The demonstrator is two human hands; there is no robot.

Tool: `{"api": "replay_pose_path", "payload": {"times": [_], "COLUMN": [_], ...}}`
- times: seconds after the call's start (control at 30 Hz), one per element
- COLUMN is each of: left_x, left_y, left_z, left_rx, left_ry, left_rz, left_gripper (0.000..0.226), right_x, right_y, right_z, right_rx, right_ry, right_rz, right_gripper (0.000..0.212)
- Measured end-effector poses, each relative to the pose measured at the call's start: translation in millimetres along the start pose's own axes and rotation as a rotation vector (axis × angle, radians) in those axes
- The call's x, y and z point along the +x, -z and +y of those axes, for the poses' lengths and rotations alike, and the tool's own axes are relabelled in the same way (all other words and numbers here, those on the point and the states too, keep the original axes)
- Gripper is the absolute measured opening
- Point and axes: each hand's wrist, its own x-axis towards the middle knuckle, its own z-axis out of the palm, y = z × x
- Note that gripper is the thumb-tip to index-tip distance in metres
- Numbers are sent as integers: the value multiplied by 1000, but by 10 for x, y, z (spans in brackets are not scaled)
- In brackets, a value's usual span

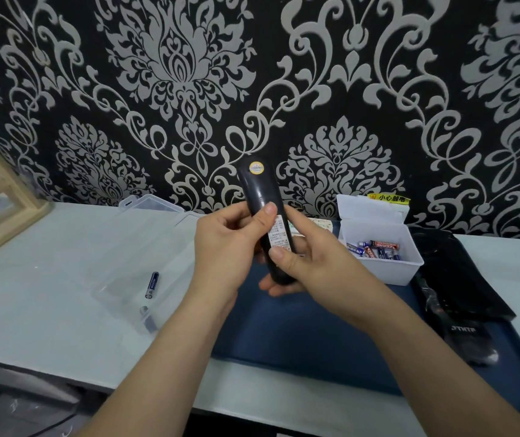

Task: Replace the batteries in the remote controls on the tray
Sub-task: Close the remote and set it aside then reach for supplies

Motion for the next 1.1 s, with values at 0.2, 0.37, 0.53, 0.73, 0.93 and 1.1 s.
{"api": "replay_pose_path", "payload": {"times": [0.2, 0.37, 0.53, 0.73, 0.93, 1.1], "left_x": [14, -15, -92, -142, -72, -98], "left_y": [-127, -402, -749, -928, -956, -964], "left_z": [2, -68, -223, -491, -518, -505], "left_rx": [37, 140, 467, 1110, 1113, 1063], "left_ry": [-28, -59, -153, -497, -570, -587], "left_rz": [-128, -223, -414, -568, -498, -463], "left_gripper": [16, 12, 26, 40, 25, 23], "right_x": [-114, -239, -436, -693, -652, -625], "right_y": [260, 388, 870, 1458, 1407, 1396], "right_z": [-1, -29, -80, 81, 262, 243], "right_rx": [-91, -524, -668, -914, -1035, -986], "right_ry": [-35, 130, 68, -315, -492, -420], "right_rz": [-21, 290, 753, 887, 737, 710], "right_gripper": [49, 36, 22, 24, 25, 27]}}
